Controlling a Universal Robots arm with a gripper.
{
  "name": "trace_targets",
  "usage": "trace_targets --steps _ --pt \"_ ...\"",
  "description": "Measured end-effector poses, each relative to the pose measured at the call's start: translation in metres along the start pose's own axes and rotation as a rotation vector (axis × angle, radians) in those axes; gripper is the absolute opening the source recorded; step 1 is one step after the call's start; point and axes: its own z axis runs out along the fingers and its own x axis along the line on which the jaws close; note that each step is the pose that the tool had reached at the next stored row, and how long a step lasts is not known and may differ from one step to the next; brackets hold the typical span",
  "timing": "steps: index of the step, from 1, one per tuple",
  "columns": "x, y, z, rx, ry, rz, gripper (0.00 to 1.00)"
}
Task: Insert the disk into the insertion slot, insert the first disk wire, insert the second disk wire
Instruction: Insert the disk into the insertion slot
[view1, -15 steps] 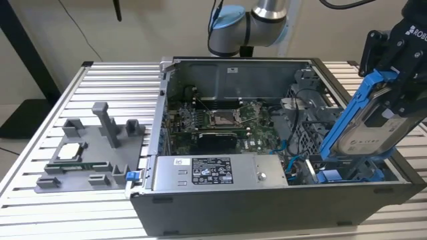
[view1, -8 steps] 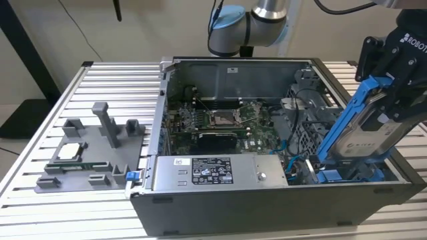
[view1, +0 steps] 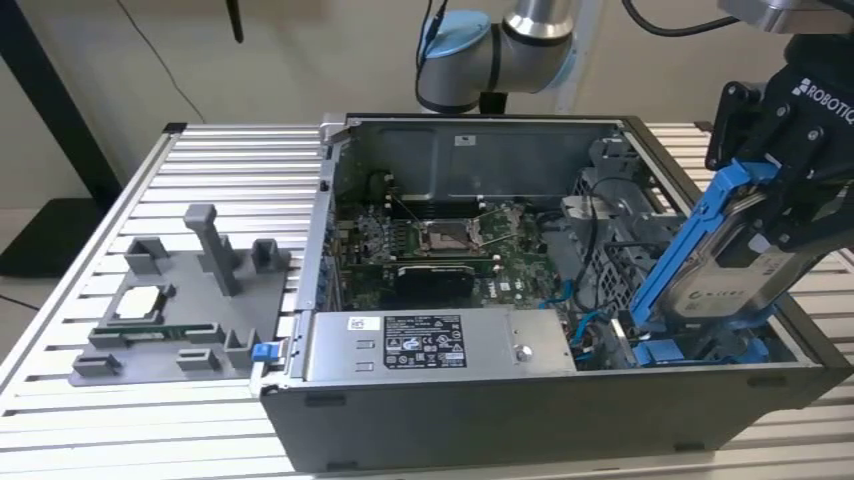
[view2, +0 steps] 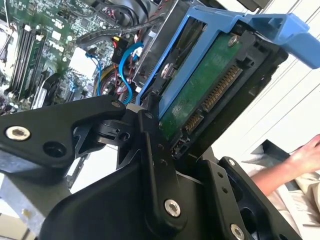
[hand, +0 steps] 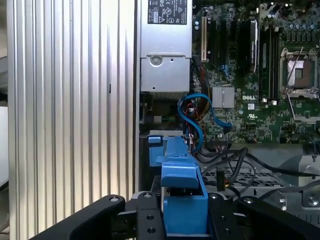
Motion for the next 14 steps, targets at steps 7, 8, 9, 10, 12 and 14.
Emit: trace_targets --steps 7,8,9,10,12,14 --pt "0.0000 -0.0001 0.0010 0.0000 -0.0003 0.000 0.00" --pt "0.0000 -0.0001 0.0014 0.0000 -0.0003 0.000 0.00" --pt "0.0000 -0.0001 0.0019 0.0000 -0.0006 0.000 0.00" --pt "0.0000 -0.0002 0.0025 0.0000 -0.0009 0.000 0.00" --pt "0.0000 -0.0002 0.0037 0.0000 -0.0022 0.000 0.00" --pt "0.0001 -0.0003 0.0047 -0.0001 -0.0038 0.000 0.00"
